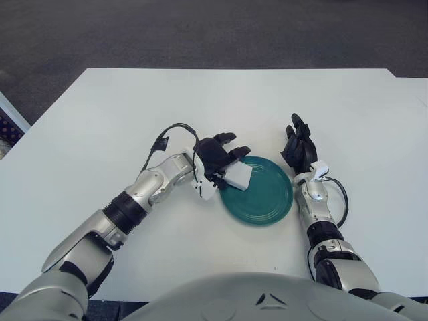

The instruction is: Put the charger into the plate.

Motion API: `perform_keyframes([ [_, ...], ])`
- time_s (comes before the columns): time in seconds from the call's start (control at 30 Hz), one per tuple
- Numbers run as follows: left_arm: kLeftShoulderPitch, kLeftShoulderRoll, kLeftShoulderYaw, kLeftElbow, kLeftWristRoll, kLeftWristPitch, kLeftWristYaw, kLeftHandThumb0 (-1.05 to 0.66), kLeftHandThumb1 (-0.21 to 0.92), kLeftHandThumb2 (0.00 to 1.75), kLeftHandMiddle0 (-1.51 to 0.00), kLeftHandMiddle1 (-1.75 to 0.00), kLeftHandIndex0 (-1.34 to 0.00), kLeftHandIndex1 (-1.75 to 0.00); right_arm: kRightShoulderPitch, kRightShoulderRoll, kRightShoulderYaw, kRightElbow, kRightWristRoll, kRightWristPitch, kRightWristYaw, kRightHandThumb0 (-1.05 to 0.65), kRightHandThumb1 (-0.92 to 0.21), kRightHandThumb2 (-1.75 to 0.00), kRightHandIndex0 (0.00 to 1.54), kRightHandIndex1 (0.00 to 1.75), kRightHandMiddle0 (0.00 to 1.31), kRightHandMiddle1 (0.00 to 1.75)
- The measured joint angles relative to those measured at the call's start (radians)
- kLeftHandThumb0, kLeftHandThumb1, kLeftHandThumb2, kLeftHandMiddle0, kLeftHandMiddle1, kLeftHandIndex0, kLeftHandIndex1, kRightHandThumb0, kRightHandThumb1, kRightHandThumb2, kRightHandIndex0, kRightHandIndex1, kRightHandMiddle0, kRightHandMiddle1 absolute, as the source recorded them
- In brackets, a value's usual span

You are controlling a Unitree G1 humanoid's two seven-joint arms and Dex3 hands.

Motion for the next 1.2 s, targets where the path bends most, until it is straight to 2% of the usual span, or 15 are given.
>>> perform_keyframes([
  [0.2,-0.001,0.029,0.037,-0.003,-0.083,-0.039,-0.043,-1.05,0.92,0.84,-0.03,-0.01,-0.03,-0.03,-0.019,-0.002,-0.008,0.026,0.0,0.0,-0.007,-0.74,-0.92,-0.97,0.13,0.01,0.0,0.32],
  [0.5,-0.009,0.028,0.082,0.014,-0.165,-0.076,-0.046,-1.05,0.92,0.84,-0.05,-0.01,-0.04,-0.04,-0.054,-0.006,-0.018,0.073,0.001,0.001,-0.01,-0.74,-0.92,-0.96,0.13,0.01,0.0,0.32],
  [0.87,-0.003,0.003,0.157,0.08,-0.279,-0.133,0.041,-1.05,0.92,0.77,0.0,0.0,0.0,0.0,-0.083,-0.013,-0.017,0.114,0.0,0.0,-0.009,-0.73,-0.92,-0.96,0.14,0.01,0.0,0.35],
  [1.2,0.006,-0.033,0.265,0.098,-0.488,-0.205,0.095,-1.05,0.92,0.66,0.0,0.0,0.0,0.0,-0.098,-0.014,-0.015,0.141,-0.001,-0.004,-0.01,-0.72,-0.92,-0.96,0.14,0.0,0.0,0.37],
])
